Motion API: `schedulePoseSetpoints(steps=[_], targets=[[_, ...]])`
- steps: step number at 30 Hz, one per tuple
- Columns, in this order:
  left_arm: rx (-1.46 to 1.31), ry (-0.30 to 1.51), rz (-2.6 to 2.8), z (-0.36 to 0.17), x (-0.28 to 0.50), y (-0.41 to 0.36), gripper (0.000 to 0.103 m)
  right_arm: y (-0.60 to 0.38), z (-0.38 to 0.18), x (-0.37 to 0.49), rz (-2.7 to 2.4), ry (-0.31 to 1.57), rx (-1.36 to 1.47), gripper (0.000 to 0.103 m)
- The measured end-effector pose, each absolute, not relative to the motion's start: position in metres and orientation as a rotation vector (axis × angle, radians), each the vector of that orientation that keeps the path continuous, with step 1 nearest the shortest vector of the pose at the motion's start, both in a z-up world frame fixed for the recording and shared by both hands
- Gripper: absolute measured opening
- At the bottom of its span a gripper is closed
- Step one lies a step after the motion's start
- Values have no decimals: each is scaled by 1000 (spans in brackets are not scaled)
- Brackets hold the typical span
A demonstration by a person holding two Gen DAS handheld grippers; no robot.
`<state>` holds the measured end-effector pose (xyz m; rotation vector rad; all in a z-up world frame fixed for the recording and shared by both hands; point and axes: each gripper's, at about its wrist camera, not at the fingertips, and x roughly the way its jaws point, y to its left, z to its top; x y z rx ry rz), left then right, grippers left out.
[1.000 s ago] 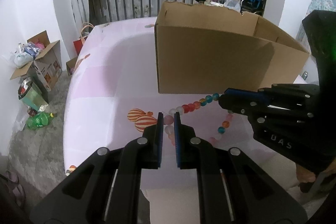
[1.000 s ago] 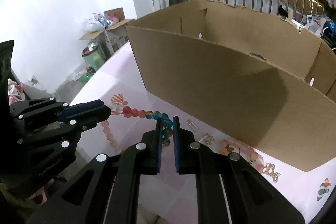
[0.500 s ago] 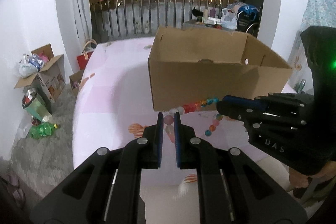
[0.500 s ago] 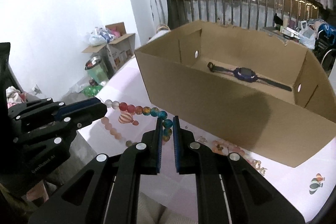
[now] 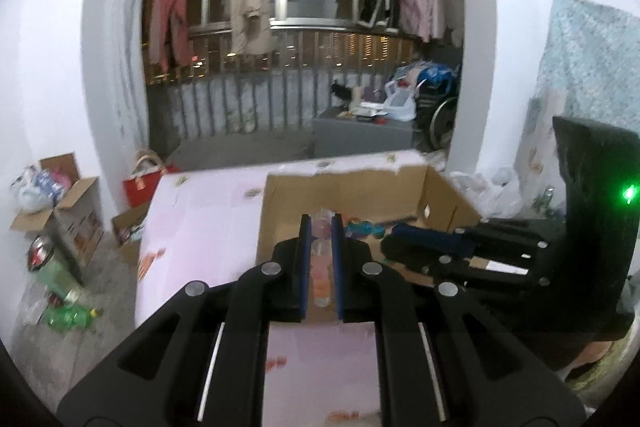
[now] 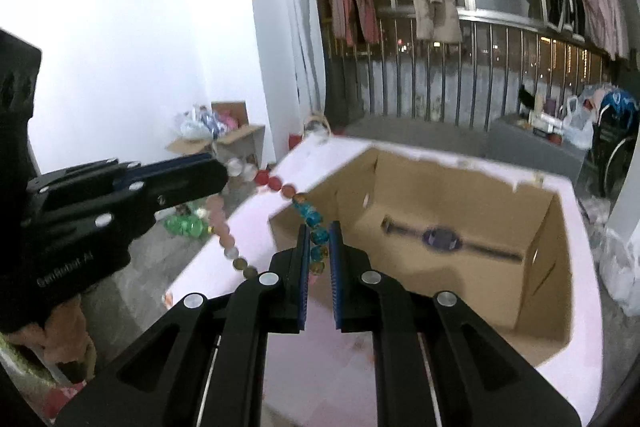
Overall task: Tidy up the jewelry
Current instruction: 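Carry the bead bracelet with both tools and lower it into the box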
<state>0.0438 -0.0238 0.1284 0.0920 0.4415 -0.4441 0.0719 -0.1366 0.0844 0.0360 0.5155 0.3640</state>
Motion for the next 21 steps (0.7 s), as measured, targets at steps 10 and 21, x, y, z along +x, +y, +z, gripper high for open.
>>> schedulePoseSetpoints(steps=[10,21], targets=[[-14,706,-485,107,165,-39,9,-159,73,171,346,740,133,10],[52,820,-437,57,208,-61,14,-147,25,223,290,968,70,11]])
